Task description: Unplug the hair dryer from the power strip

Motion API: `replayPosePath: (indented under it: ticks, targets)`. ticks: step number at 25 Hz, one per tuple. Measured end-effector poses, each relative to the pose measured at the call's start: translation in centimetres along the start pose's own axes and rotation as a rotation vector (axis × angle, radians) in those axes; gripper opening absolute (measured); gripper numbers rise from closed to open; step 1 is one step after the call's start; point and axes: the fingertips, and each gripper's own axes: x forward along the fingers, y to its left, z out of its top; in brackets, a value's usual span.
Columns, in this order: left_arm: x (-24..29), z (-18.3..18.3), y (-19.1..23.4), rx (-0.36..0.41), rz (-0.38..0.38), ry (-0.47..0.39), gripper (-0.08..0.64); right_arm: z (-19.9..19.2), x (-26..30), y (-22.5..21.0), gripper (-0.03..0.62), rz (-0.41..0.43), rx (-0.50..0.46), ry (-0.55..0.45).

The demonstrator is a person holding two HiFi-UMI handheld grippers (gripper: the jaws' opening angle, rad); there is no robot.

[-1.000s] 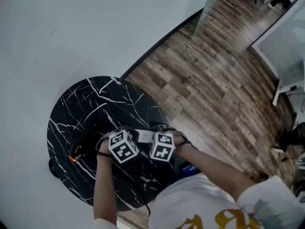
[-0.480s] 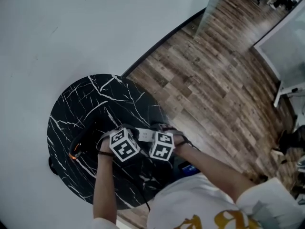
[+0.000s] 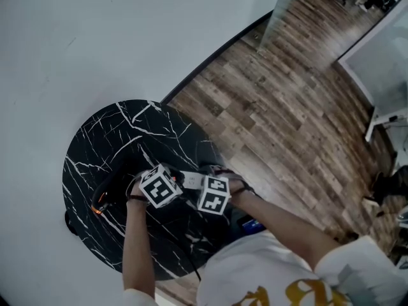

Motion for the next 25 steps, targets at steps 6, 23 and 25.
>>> replayPosePath:
  ticks: [6,23,25]
  targets:
    - [-0.3,-0.1,-0.4,0.081,0.072,0.023,0.058,0.2,-0.1,0.0,0.268,0.007,0.008,0.011]
    - [-0.3,-0.1,-0.3,0.073,0.025,0.047,0.058,0.3,-0.2,0.1,0.268,0.005,0.002,0.012]
    - [-0.5,-0.3,-0.1,0.039,-0.03,0.05,0.058,0.4,-0.1,0.2,0.268,0.007,-0.007,0.007]
